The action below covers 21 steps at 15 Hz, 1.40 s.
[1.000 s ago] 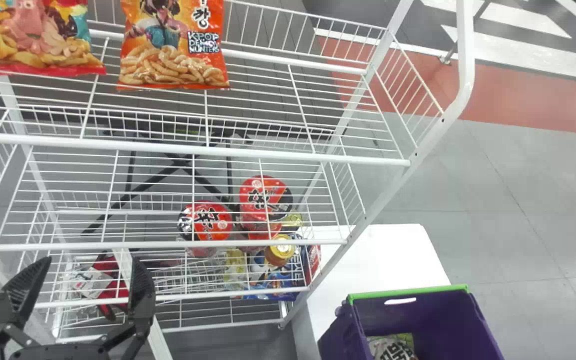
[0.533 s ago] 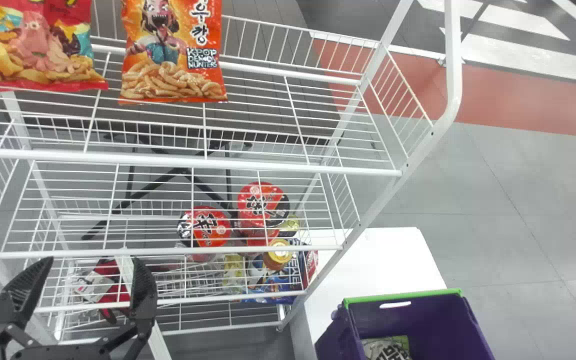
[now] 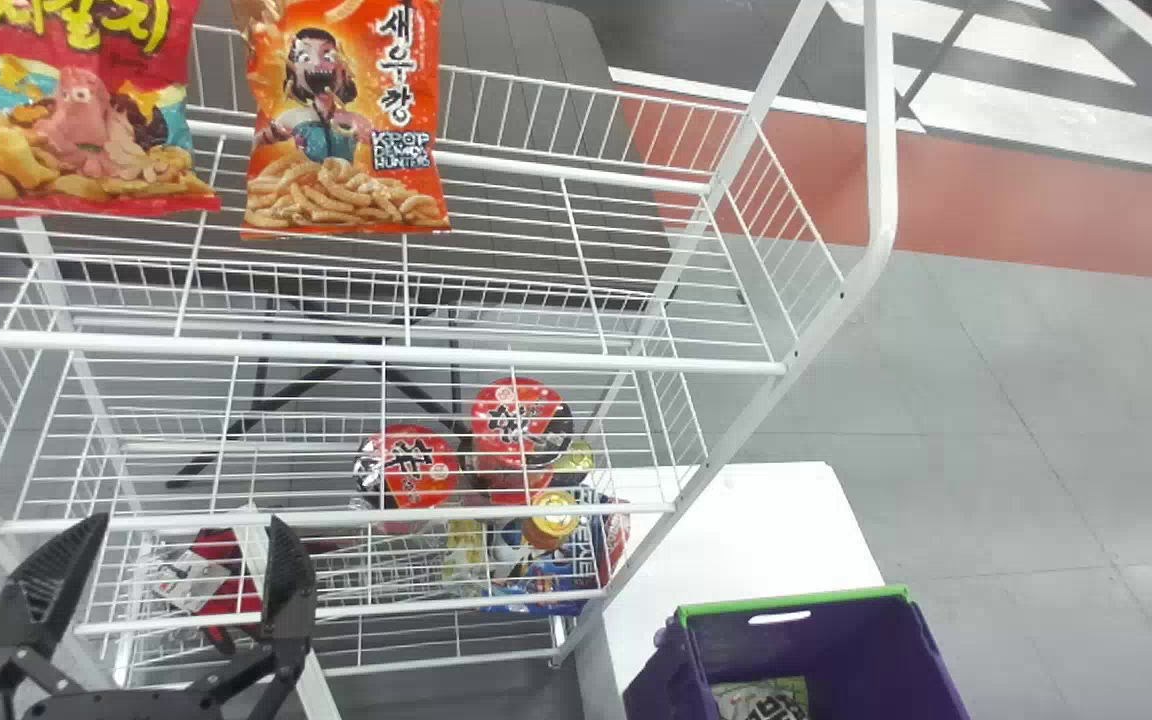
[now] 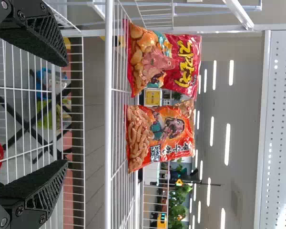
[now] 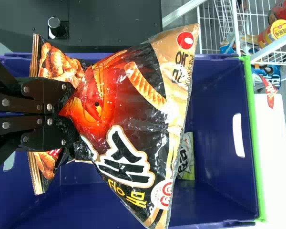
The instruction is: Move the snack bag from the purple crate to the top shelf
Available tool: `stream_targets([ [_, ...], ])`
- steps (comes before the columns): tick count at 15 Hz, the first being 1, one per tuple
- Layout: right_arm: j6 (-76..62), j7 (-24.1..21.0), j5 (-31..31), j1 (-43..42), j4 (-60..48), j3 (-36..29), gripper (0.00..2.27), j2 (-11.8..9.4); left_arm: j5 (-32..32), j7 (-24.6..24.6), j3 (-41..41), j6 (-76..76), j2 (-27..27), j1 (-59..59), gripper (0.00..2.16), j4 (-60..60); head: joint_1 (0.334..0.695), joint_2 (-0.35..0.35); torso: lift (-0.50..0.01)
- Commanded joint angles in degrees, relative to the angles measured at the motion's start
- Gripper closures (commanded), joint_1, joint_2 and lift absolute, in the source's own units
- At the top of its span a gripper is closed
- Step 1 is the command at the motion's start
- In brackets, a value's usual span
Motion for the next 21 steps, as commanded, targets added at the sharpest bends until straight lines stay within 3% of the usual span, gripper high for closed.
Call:
stream_targets([
  [1, -0.05, -0.04, 0.0, -0.15, 0.1, 0.04, 1.89, 0.0, 0.0, 0.01, 0.06, 0.01, 0.08, 0.0, 0.09, -0.1, 0.695, -0.35, -0.107],
  [21, -0.22, 0.05, 0.0, -0.68, 0.53, 0.13, 1.89, 0.0, 0.62, -0.26, 0.32, 0.19, -0.09, 0.0, 0.09, -0.37, 0.695, -0.35, -0.027],
])
